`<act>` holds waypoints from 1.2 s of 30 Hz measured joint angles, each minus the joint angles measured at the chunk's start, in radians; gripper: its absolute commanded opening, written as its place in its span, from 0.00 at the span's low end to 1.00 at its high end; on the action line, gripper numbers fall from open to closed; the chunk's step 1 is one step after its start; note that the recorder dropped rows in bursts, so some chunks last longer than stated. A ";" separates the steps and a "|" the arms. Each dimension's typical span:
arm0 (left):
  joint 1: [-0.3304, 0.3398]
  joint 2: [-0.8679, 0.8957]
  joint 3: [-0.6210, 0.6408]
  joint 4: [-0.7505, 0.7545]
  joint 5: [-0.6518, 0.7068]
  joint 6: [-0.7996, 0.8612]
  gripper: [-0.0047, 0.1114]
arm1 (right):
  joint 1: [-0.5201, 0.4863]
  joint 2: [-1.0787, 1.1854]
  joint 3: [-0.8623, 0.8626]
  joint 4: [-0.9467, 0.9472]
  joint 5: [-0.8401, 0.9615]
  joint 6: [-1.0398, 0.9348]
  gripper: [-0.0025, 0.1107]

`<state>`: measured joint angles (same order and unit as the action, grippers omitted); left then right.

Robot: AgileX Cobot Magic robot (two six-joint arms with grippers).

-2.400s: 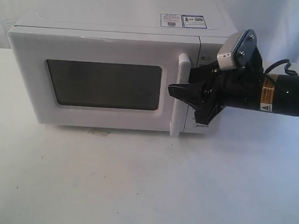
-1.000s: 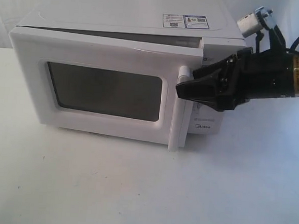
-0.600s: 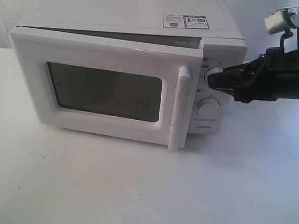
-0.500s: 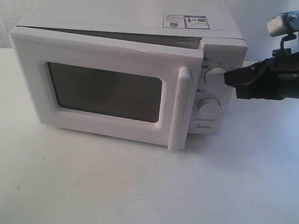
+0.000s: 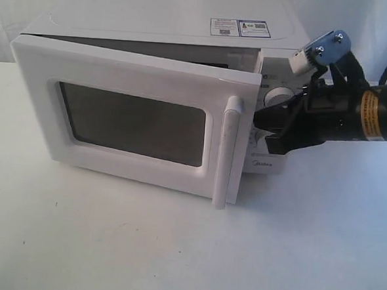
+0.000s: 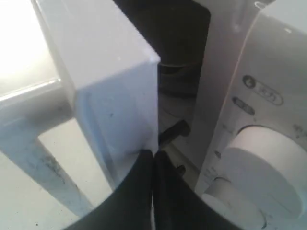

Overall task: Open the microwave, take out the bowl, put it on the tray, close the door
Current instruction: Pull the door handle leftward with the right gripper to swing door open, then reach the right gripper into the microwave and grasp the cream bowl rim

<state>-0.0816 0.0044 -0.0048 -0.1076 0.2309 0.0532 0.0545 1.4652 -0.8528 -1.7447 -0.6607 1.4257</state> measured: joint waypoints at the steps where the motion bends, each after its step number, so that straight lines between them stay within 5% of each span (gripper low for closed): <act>1: 0.000 0.000 0.000 0.000 0.000 0.000 0.04 | 0.010 -0.027 0.010 -0.005 0.058 0.015 0.02; 9: 0.000 0.000 0.000 0.000 0.000 0.000 0.04 | 0.015 -0.050 -0.018 0.025 0.145 0.007 0.02; 16: 0.000 0.000 0.000 0.000 0.000 0.000 0.04 | 0.017 -0.038 -0.021 0.017 -0.191 -0.091 0.02; 21: 0.000 0.000 0.000 0.000 0.000 0.000 0.04 | 0.019 -0.045 0.013 -0.003 -0.041 -0.071 0.02; 25: 0.000 0.000 0.000 0.000 0.000 0.000 0.04 | 0.019 -0.045 0.017 -0.005 -0.086 -0.059 0.02; 36: 0.001 0.000 0.000 0.005 -0.003 0.000 0.04 | 0.213 0.029 0.008 0.069 -0.113 -0.314 0.02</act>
<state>-0.0810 0.0044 -0.0048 -0.1031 0.2278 0.0532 0.2679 1.4947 -0.8444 -1.6756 -0.7739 1.1115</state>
